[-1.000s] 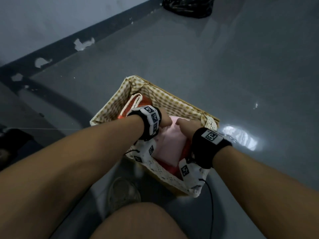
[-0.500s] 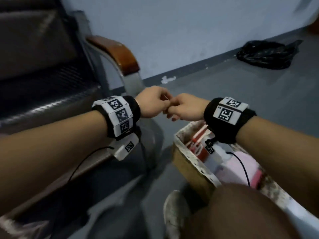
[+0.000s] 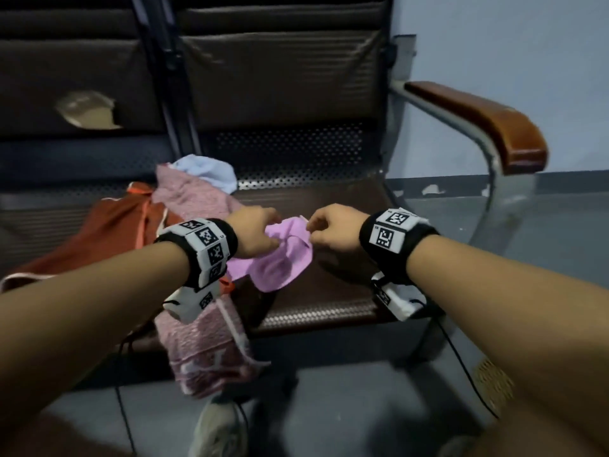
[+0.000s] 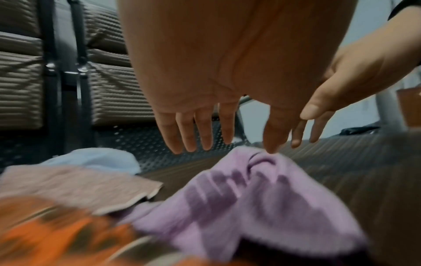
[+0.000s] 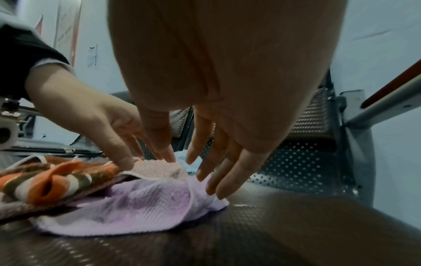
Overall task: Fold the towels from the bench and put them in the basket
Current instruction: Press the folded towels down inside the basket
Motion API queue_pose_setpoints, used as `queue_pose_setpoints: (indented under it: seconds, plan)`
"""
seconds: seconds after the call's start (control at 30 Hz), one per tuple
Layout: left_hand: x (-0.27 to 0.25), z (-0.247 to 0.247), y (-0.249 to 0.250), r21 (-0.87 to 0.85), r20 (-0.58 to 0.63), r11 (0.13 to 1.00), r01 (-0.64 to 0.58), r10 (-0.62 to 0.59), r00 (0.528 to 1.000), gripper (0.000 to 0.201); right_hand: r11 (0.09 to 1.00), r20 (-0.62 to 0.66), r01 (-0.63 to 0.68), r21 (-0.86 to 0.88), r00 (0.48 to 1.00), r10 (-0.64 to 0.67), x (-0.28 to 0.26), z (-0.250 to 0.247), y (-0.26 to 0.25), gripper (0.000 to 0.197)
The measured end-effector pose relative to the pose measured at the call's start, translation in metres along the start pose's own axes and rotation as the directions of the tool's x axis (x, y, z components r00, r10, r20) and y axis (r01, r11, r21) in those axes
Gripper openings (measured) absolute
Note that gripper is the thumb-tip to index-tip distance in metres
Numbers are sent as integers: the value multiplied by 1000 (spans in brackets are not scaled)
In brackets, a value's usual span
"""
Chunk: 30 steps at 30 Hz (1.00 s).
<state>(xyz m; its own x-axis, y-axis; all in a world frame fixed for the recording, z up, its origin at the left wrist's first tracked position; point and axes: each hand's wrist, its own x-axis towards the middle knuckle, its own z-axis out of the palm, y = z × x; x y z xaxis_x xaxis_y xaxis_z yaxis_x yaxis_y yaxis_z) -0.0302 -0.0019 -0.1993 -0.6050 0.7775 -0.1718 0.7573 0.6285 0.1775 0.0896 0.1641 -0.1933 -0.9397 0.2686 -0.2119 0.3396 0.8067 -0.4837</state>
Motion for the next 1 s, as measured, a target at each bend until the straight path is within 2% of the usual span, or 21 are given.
queue_pose_setpoints:
  seconds: [0.1, 0.2, 0.27, 0.33, 0.4, 0.47, 0.5, 0.6, 0.7, 0.77, 0.8, 0.87, 0.93, 1.0]
  plan:
    - [-5, 16, -38, 91, 117, 993, 75, -85, 990, 70, 1000, 25, -9, -21, 1000, 9, 24, 24, -11, 50]
    - [-11, 35, -57, 113, 160, 989, 92, -109, 981, 51, 995, 0, -5, -95, 1000, 5, 40, 43, -22, 85]
    - [-12, 46, -60, 123, 148, 991, 45, -63, 987, 40, 985, 2, -24, -173, 1000, 25, 47, 55, -25, 98]
    - [-11, 51, -58, 101, 110, 995, 4, -15, 994, 40, 963, 15, -83, -256, 996, 90, 50, 64, -25, 89]
    - [-7, 52, -53, 32, 103, 999, 13, -16, 995, 51, 935, 28, -116, -335, 991, 133, 50, 65, -25, 59]
    - [-3, 51, -44, 0, 110, 1000, 20, -20, 994, 67, 954, -4, -129, -270, 991, 133, 48, 59, -26, 29]
    - [0, 51, -39, 16, 98, 1000, 10, -12, 995, 72, 974, -45, -135, -182, 991, 129, 45, 52, -27, 23]
    - [9, 46, -25, 124, 49, 992, 25, -31, 998, 73, 995, -272, -102, 15, 957, 102, 39, 22, -22, 26]
    - [20, 36, -7, 170, 31, 976, 134, -141, 990, 50, 983, -498, -85, 161, 853, 155, 25, -14, -2, 22]
    - [26, 24, 9, 83, -39, 978, 190, -187, 981, 32, 977, -538, -101, 189, 821, 189, 10, -26, 20, 19]
    - [30, 17, 16, -22, -95, 982, 188, -189, 977, 28, 979, -528, -123, 160, 828, 190, 3, -29, 32, 18]
    - [36, 1, 33, -291, -228, 953, 83, -154, 961, 23, 984, -462, -169, 60, 869, 178, -10, -30, 53, 14]
    - [39, -13, 53, -492, -334, 869, -63, -121, 935, 25, 989, -385, -141, 44, 911, 147, -20, -31, 65, 9]
    - [39, -23, 76, -612, -377, 773, -166, -102, 920, 26, 991, -324, -50, 127, 942, 89, -28, -34, 67, 40]
